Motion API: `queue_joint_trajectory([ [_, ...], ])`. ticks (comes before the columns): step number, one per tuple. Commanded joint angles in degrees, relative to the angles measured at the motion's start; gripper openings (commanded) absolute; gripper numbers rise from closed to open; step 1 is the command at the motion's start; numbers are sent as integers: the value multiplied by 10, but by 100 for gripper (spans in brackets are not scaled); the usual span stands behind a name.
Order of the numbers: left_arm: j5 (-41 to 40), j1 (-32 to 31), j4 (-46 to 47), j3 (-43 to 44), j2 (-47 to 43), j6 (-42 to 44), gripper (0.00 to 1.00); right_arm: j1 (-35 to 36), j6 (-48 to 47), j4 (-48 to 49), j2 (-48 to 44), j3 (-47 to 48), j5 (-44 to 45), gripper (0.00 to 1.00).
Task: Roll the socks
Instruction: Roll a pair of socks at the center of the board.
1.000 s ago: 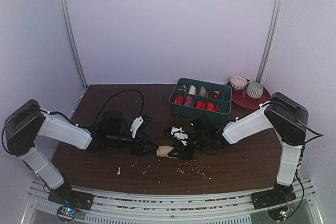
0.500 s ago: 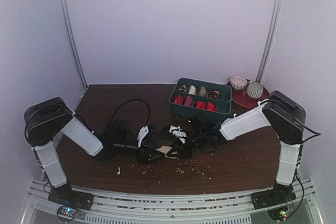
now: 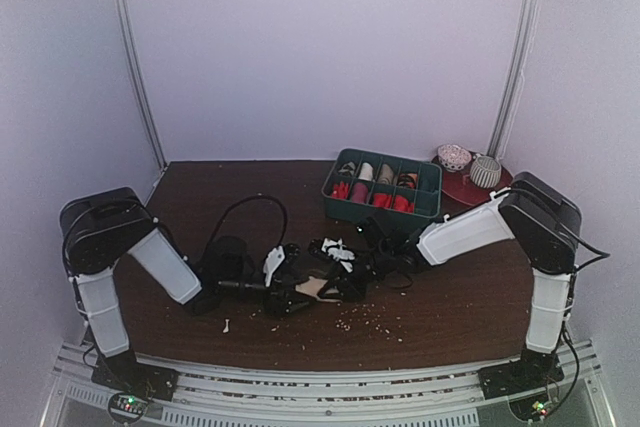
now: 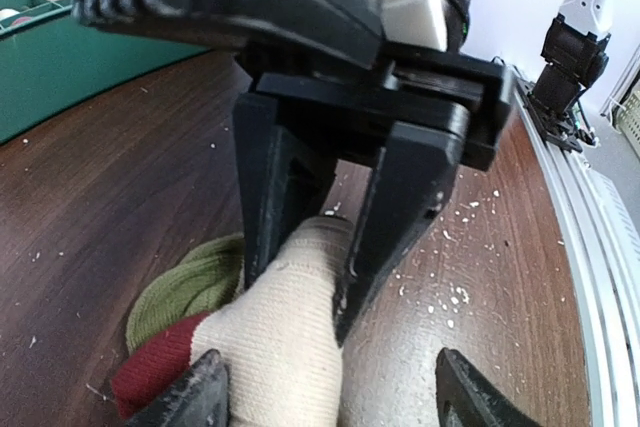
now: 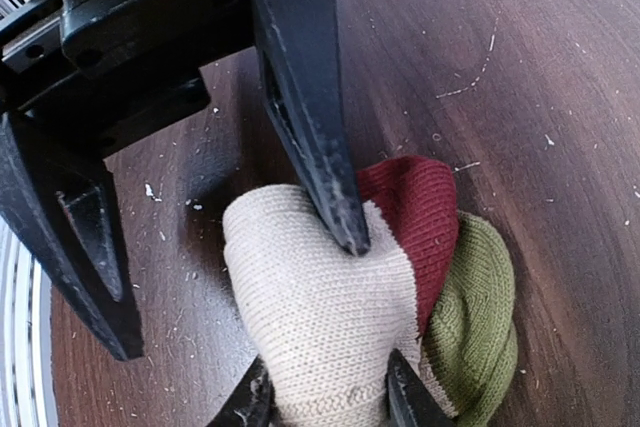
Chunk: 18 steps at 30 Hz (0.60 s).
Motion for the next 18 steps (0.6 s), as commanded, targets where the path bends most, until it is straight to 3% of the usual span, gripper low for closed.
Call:
queue_joint_trajectory([
  [1, -27, -9, 11, -25, -43, 6, 73, 5, 6, -157, 59, -35, 24, 32],
  [7, -72, -9, -37, -18, -89, 42, 77, 5, 9, -155, 58, -35, 25, 32],
  [18, -47, -10, -47, 6, 0, 37, 61, 4, 8, -160, 67, -32, 23, 32],
])
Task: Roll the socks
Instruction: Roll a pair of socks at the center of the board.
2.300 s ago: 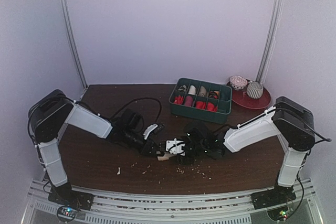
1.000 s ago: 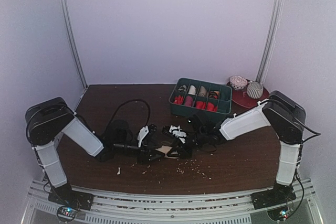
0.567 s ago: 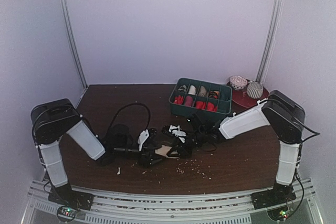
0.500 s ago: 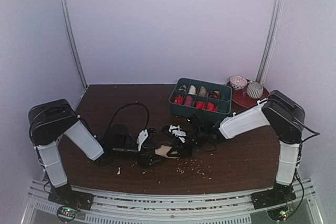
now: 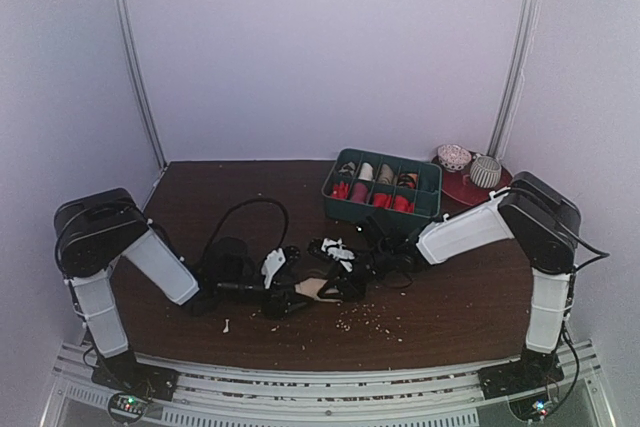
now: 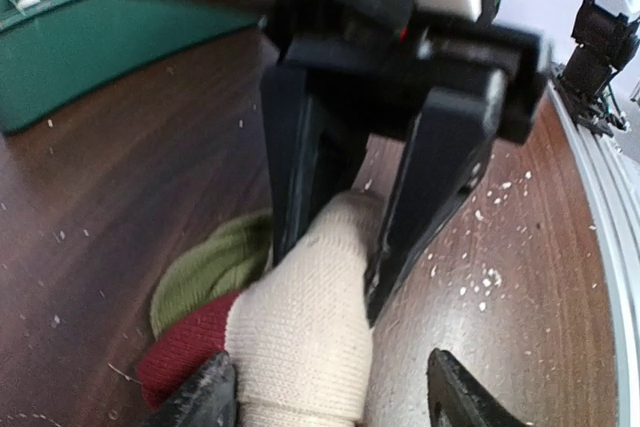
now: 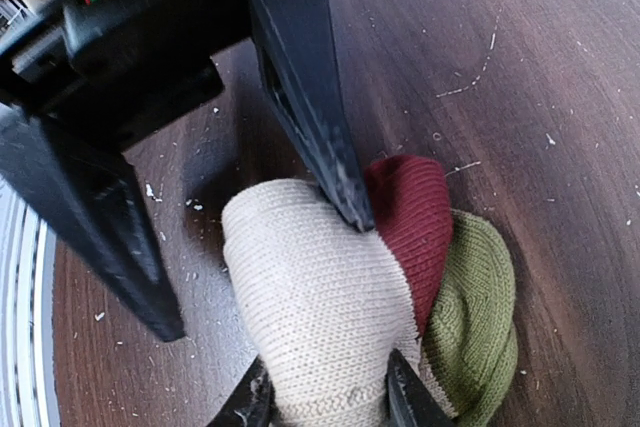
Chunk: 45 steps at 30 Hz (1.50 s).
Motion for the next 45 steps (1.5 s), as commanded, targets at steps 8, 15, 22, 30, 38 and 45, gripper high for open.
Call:
queue_joint_trajectory([
  [8, 32, -2, -32, 37, 45, 3, 29, 4, 7, -169, 76, -31, 16, 32],
  [15, 43, -3, -154, 81, 73, -5, 0, 1, -4, -210, 89, -12, -51, 33],
  [22, 31, 4, -480, 177, 93, -77, 0, -12, 14, -166, 39, 6, 18, 53],
  [30, 95, 27, -535, 145, 144, -115, 0, -12, -42, 10, -132, -69, 152, 53],
  [38, 104, 36, -588, 168, 159, -107, 0, 23, -175, 57, -212, -161, 189, 60],
  [45, 104, 39, -643, 197, 162, -84, 0, 26, -198, 29, -161, -127, 179, 60],
])
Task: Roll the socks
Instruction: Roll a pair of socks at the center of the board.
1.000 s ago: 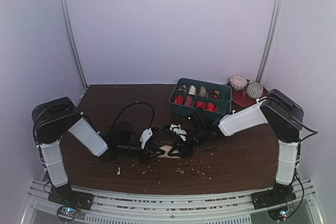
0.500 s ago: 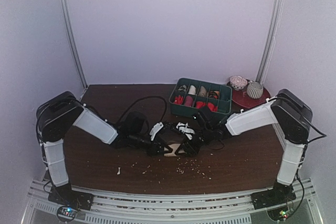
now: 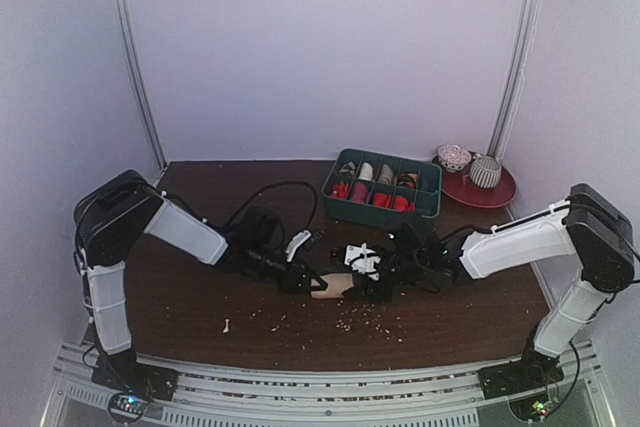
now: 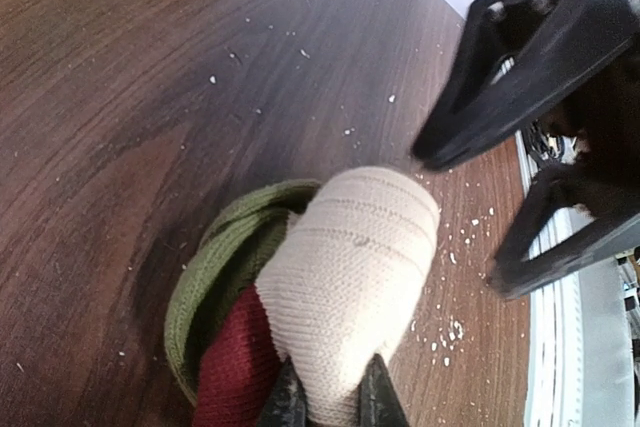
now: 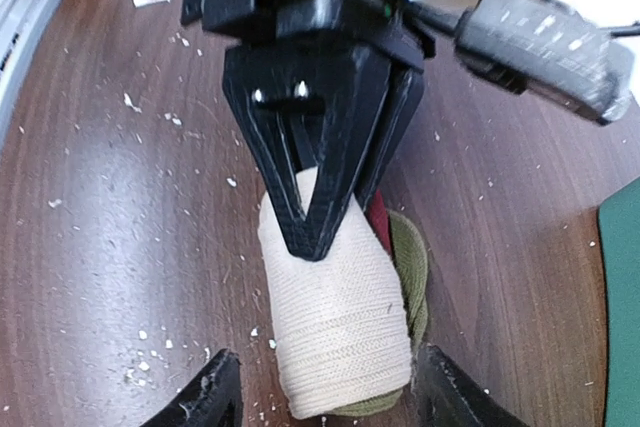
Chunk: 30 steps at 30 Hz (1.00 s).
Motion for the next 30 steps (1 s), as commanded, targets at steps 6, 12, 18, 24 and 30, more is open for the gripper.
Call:
queue_joint_trajectory([
  [6, -56, -2, -297, -41, 67, 15, 0, 2, -19, 10, 79, 39, 0, 57],
  [12, -47, -2, -297, -40, 65, 22, 0, -2, 16, -17, 127, 69, -12, 39],
  [18, -87, -3, -242, -33, 4, 23, 17, -14, 92, -70, 164, 79, -68, 30],
  [24, -142, -3, -31, -53, -74, 17, 24, -30, 154, -136, 201, 85, -141, 28],
  [30, -136, -6, 264, -137, -124, 21, 46, -40, 186, -204, 233, 101, -154, 28],
])
